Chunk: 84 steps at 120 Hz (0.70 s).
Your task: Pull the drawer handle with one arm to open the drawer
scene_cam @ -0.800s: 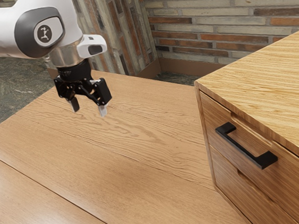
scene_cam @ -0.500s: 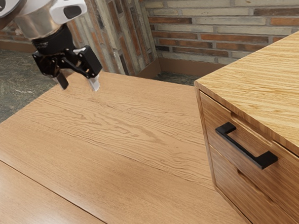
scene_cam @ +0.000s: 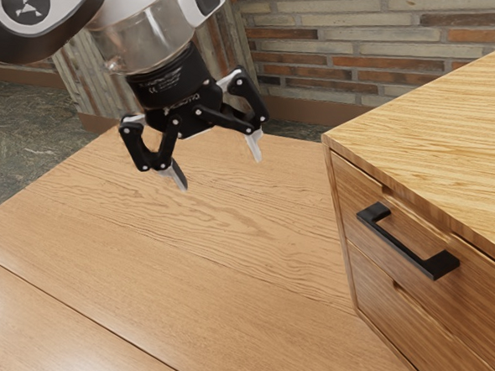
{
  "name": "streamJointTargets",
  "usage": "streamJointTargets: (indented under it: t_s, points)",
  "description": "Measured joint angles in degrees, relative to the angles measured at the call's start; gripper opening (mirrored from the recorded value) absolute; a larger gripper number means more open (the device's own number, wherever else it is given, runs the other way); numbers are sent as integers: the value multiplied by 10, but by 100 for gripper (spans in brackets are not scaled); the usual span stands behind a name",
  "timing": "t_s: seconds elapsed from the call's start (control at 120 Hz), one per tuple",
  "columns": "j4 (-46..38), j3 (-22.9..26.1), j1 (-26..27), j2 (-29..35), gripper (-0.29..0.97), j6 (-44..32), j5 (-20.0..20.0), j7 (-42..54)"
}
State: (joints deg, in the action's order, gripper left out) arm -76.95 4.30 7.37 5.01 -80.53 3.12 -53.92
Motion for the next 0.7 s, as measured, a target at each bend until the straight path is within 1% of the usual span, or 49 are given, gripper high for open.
streamJointTargets:
  t_s: [0.067, 0.1, 0.192, 0.267, 0.325, 0.425, 0.533, 0.65, 0.7]
  points:
    - [-2, 3, 7, -13, 68, -19, 6, -41]
    - [-16, 2, 11, -17, 68, -37, 9, -60]
    - [-94, 2, 18, 5, 68, -106, 13, -106]
    - [-153, 2, 47, 30, 68, -169, 15, -139]
    - [-171, 3, 73, 37, 68, -209, 17, -163]
    - [-191, 4, 93, 39, 68, -265, 19, -198]
    - [-210, 7, 110, 47, 68, -309, 21, -232]
    - [-273, 8, 118, 98, 68, -346, 23, -264]
    - [-288, 8, 119, 110, 68, -360, 24, -277]
